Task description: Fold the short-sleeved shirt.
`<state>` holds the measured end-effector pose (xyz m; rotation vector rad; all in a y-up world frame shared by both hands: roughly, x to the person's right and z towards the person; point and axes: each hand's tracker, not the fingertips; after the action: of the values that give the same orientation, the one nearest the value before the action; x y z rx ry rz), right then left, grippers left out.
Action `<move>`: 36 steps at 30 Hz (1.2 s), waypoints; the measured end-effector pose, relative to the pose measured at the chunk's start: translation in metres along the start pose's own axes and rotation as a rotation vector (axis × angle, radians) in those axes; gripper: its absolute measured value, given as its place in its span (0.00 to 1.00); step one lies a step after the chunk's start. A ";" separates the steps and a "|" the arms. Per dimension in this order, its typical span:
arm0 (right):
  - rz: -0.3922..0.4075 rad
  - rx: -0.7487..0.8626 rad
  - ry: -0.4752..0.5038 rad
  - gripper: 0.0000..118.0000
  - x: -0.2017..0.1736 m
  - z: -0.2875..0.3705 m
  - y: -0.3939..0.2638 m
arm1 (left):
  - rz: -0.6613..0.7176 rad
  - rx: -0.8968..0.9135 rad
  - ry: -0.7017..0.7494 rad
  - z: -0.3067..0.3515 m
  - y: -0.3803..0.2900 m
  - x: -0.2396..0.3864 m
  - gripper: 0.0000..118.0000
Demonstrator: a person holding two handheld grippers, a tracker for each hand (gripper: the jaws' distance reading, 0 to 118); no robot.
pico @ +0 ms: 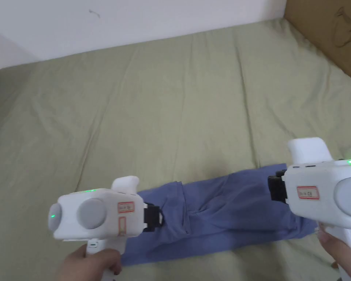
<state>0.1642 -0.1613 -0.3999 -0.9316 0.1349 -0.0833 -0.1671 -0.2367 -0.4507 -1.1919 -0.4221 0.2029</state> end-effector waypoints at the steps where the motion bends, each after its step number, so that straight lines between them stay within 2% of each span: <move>1: -0.004 0.001 0.002 0.00 0.001 0.000 0.000 | 0.011 0.001 -0.016 -0.011 -0.001 0.001 0.02; 5: -0.002 -0.001 -0.008 0.00 0.002 0.000 0.001 | -0.007 -0.026 -0.075 -0.037 -0.001 0.009 0.02; 7: -0.003 -0.003 -0.010 0.00 0.002 0.000 0.001 | 0.096 -0.025 -0.168 -0.036 0.003 -0.003 0.02; 9: -0.006 -0.002 -0.004 0.00 0.001 0.000 0.001 | 0.262 -0.035 -0.306 -0.031 0.001 -0.021 0.03; 11: -0.002 -0.003 0.001 0.00 -0.002 0.000 0.002 | 0.320 -0.030 -0.398 -0.015 -0.003 -0.038 0.03; 15: 0.014 0.000 0.010 0.00 -0.007 0.001 0.002 | 0.310 0.146 -0.389 0.045 -0.016 -0.079 0.05; 16: 0.016 -0.001 0.012 0.00 -0.008 0.000 0.002 | 0.336 0.196 -0.403 0.060 -0.019 -0.096 0.14; 18: 0.017 -0.007 0.016 0.00 -0.009 -0.001 0.001 | 0.379 0.241 -0.421 0.080 -0.024 -0.121 0.76; 19: 0.016 -0.012 0.019 0.00 -0.010 -0.003 0.001 | 0.405 0.242 -0.426 0.085 -0.028 -0.139 0.98; 22: 0.020 -0.024 0.017 0.00 -0.012 -0.007 0.000 | 0.509 0.296 -0.422 0.087 -0.030 -0.175 1.00; 24: 0.025 -0.031 0.013 0.00 -0.013 -0.009 0.000 | 0.564 0.252 -0.457 0.073 -0.031 -0.191 1.00; 27: 0.028 -0.045 0.000 0.00 -0.013 -0.012 0.000 | 0.646 0.169 -0.605 0.031 -0.039 -0.200 1.00; 28: 0.029 -0.049 -0.004 0.00 -0.013 -0.013 0.000 | 0.660 0.143 -0.706 0.017 -0.040 -0.197 1.00; 30: 0.032 -0.057 -0.009 0.00 -0.013 -0.016 0.000 | 0.615 0.179 -0.871 0.005 -0.034 -0.191 1.00; 31: 0.032 -0.061 -0.007 0.00 -0.012 -0.018 0.001 | 0.604 0.137 -0.938 -0.005 -0.030 -0.186 1.00; 35: 0.025 -0.082 -0.005 0.00 -0.013 -0.024 0.002 | 0.549 0.074 -0.949 -0.022 -0.019 -0.175 0.99; 36: 0.024 -0.085 -0.005 0.00 -0.013 -0.026 0.002 | 0.539 0.066 -0.946 -0.024 -0.017 -0.172 0.94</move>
<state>0.1475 -0.1791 -0.4152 -1.0151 0.1458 -0.0537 -0.3141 -0.3270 -0.4787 -1.0660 -0.8929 1.2631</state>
